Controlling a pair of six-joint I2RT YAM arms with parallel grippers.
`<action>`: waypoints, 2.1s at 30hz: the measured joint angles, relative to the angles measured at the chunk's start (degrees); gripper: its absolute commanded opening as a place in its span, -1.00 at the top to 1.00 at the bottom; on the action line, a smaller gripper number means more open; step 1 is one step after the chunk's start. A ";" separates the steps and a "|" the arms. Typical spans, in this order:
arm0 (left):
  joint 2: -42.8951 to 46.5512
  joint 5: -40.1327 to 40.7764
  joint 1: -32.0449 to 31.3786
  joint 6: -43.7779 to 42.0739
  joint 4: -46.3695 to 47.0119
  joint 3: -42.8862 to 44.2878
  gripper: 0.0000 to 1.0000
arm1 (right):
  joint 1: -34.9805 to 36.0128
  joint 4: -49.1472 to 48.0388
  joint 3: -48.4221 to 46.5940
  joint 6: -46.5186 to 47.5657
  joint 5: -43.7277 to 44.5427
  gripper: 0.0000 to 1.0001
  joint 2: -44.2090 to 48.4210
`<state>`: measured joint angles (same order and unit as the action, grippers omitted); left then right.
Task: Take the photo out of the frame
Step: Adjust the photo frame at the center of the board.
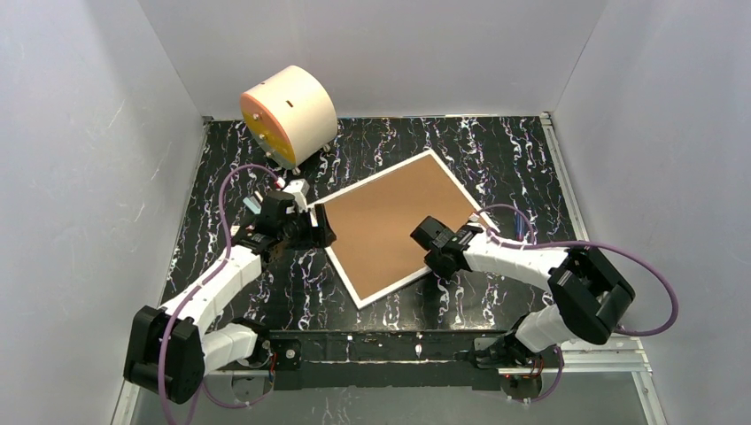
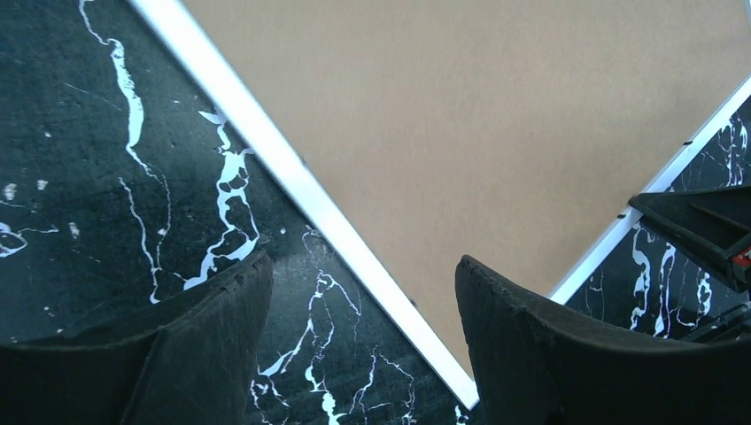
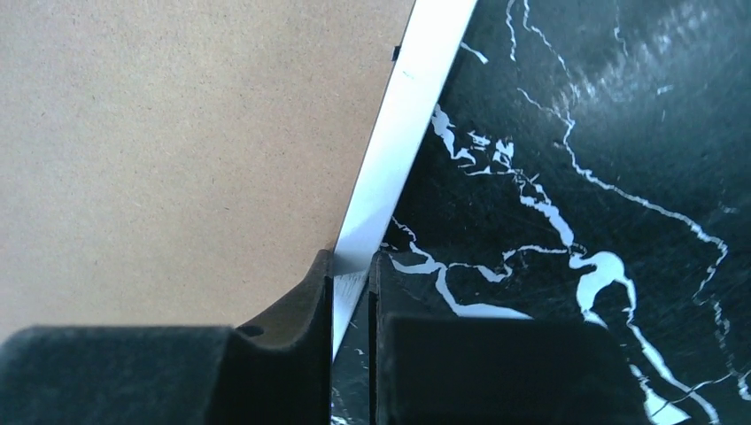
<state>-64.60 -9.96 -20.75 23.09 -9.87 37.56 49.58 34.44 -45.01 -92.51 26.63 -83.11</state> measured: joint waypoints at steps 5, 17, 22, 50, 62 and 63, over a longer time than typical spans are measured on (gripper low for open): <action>2.69 2.58 0.00 0.00 -0.68 0.00 -0.53 | -0.92 -2.51 0.90 10.10 -0.20 0.97 0.81; 3.87 6.80 0.00 0.33 -1.33 -0.11 -0.57 | -13.22 -10.71 0.94 48.48 -8.35 0.97 0.79; 2.51 8.17 0.00 1.95 -1.09 -1.49 -0.57 | -14.91 -12.52 -0.15 60.39 -12.68 0.97 -0.61; 24.87 7.56 -10.56 20.72 -2.84 -20.26 -0.46 | -16.90 0.02 -30.53 78.36 -6.93 -0.41 -16.83; 24.35 24.11 -28.92 27.32 -13.14 -20.26 -0.30 | -14.38 0.76 -34.71 64.02 -18.53 -0.34 -16.37; 23.43 25.51 -30.32 27.82 -13.16 -19.89 -0.27 | -13.44 0.46 -34.71 62.36 -19.19 -0.33 -16.24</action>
<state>-41.17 15.55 -51.07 50.92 -23.03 17.67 36.14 34.89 -79.72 -30.15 7.44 -99.35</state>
